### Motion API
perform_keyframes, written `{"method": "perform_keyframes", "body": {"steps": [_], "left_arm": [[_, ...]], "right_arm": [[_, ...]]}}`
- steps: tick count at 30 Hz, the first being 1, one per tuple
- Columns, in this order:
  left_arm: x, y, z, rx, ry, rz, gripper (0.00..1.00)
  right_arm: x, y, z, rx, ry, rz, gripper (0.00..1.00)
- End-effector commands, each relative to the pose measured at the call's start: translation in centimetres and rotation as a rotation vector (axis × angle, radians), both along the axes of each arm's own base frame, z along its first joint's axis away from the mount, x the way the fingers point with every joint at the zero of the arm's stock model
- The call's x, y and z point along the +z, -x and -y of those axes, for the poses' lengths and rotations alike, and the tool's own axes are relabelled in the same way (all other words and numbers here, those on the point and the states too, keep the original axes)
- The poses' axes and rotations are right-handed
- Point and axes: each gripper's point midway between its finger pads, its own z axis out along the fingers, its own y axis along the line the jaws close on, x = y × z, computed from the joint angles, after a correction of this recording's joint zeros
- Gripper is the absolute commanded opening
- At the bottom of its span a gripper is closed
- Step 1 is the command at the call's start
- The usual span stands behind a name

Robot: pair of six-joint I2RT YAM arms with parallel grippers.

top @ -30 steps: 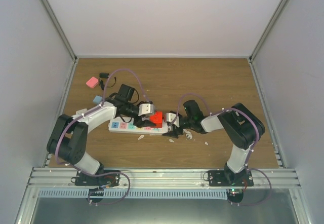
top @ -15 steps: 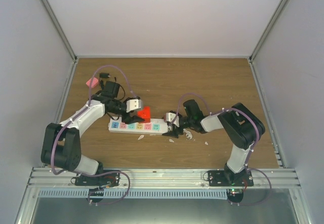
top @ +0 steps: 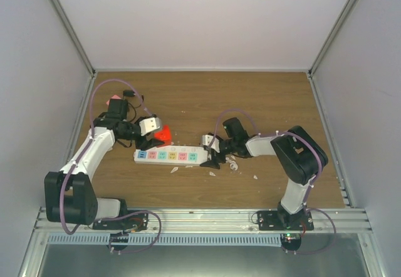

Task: Pull the plug off the socket

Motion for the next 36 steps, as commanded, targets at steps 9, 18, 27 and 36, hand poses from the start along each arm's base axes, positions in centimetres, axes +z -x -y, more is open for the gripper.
{"method": "perform_keyframes", "body": {"steps": [9, 18, 27, 36], "left_arm": [[1.2, 0.7, -4.6, 0.121, -0.115, 0.024, 0.37], [-1.4, 3.9, -11.6, 0.17, -0.421, -0.169, 0.37], [-4.5, 6.8, -17.5, 0.189, -0.739, -0.411, 0.38], [-6.8, 8.8, -21.7, 0.259, -0.971, -0.674, 0.4]], "right_arm": [[1.3, -0.5, -1.1, 0.022, 0.041, -0.003, 1.0], [4.0, -0.8, -1.4, 0.004, 0.009, 0.025, 1.0], [5.3, -0.9, -1.3, 0.006, -0.007, 0.052, 1.0], [6.1, -1.0, -1.4, -0.014, -0.023, 0.056, 1.0]]}}
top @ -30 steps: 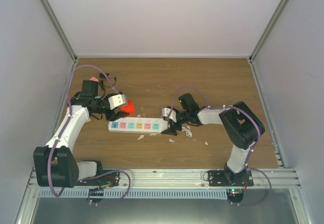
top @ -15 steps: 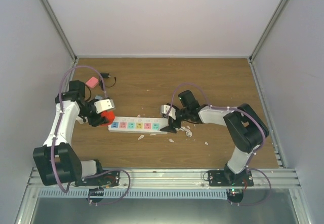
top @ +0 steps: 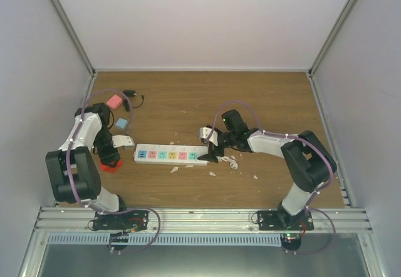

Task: Pull the plug off the socket

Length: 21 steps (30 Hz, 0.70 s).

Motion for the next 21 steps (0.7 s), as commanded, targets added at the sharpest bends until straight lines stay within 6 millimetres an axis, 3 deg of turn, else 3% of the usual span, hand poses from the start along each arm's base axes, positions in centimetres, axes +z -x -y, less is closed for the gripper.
{"method": "perform_keyframes", "body": {"steps": [1, 9, 19, 21], "left_arm": [[-0.4, 2.0, -3.1, 0.059, -0.18, -0.145, 0.4], [-2.0, 1.7, -4.4, 0.077, -0.283, -0.196, 0.46], [-4.1, 1.1, -1.9, 0.094, -0.235, -0.228, 0.58], [-4.3, 0.9, -1.5, 0.097, -0.227, -0.227, 0.64]], "right_arm": [[1.8, -0.2, -0.5, -0.008, -0.026, 0.027, 1.0], [1.6, -0.2, -0.2, -0.017, -0.017, 0.033, 1.0], [1.7, -0.7, -0.2, -0.031, -0.007, 0.048, 1.0], [1.8, -0.9, -0.2, -0.035, -0.005, 0.052, 1.0]]}}
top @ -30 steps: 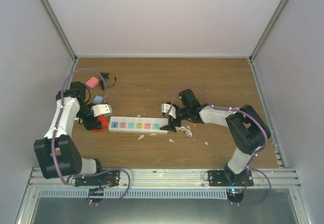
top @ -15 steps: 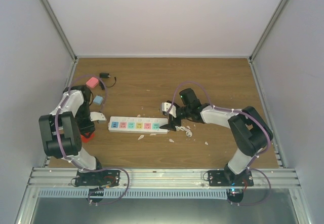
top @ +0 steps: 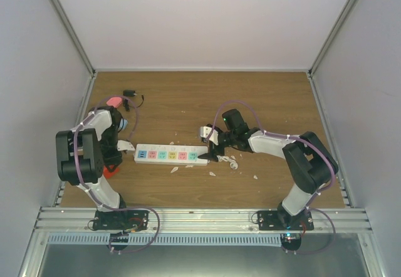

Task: Pull the plug off the socket

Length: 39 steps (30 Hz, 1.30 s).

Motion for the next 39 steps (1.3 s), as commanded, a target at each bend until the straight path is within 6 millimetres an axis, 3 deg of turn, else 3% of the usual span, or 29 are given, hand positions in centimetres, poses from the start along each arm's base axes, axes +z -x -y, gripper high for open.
{"method": "perform_keyframes", "body": {"steps": [1, 8, 17, 23, 27, 33, 39], "left_arm": [[-0.5, 0.0, 1.1, 0.028, 0.024, -0.009, 0.7], [0.8, -0.4, 2.8, 0.064, 0.119, -0.002, 0.98], [4.7, -4.4, 4.3, 0.07, 0.216, 0.201, 0.99], [10.9, -11.4, 7.0, 0.132, 0.384, 0.569, 0.99], [15.1, -14.1, 7.9, 0.173, 0.454, 0.794, 0.99], [18.4, -15.1, 9.6, 0.258, 0.58, 0.935, 0.99], [18.6, -14.2, 10.3, 0.273, 0.624, 0.952, 0.99]], "right_arm": [[1.2, -0.5, -0.3, -0.013, -0.009, 0.027, 1.0], [1.7, -1.0, -0.6, -0.021, -0.009, 0.024, 1.0], [1.4, -2.1, -2.1, -0.064, 0.042, -0.075, 1.0], [0.3, -0.2, -3.9, 0.007, 0.098, -0.096, 1.0], [-1.2, 0.1, -5.1, 0.024, 0.148, -0.103, 0.99], [-3.7, -0.1, -6.1, 0.035, 0.227, -0.116, 1.0], [-5.7, 0.0, -6.5, 0.033, 0.292, -0.122, 1.0]]}}
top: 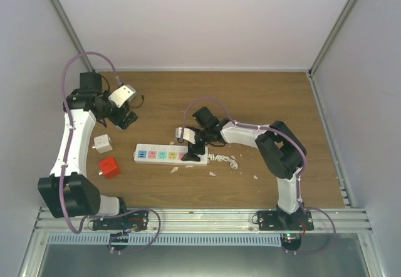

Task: Pull the plug off the socket

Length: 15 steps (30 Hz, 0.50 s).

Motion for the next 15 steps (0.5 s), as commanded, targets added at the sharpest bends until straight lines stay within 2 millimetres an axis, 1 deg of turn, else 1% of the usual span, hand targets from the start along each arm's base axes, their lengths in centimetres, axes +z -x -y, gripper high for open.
{"method": "perform_keyframes", "body": {"steps": [1, 5, 8, 13, 15], "left_arm": [[0.7, 0.0, 1.3, -0.001, 0.076, 0.051, 0.99], [0.4, 0.5, 1.2, -0.007, 0.06, 0.062, 0.99], [0.5, 0.7, 1.2, -0.012, 0.053, 0.074, 0.99], [0.5, 0.7, 1.3, -0.018, 0.054, 0.079, 0.99], [0.4, 0.7, 1.3, -0.016, 0.059, 0.08, 0.99]], "right_arm": [[-2.2, 0.5, 0.2, 0.007, 0.091, -0.007, 1.0], [-2.4, 1.9, 0.1, 0.047, 0.105, -0.043, 1.0], [-2.6, 2.8, 0.3, 0.063, 0.121, -0.064, 1.0], [-2.6, 3.3, 0.8, 0.052, 0.139, -0.083, 1.0], [-2.7, 3.1, 1.0, 0.038, 0.144, -0.068, 1.0]]}}
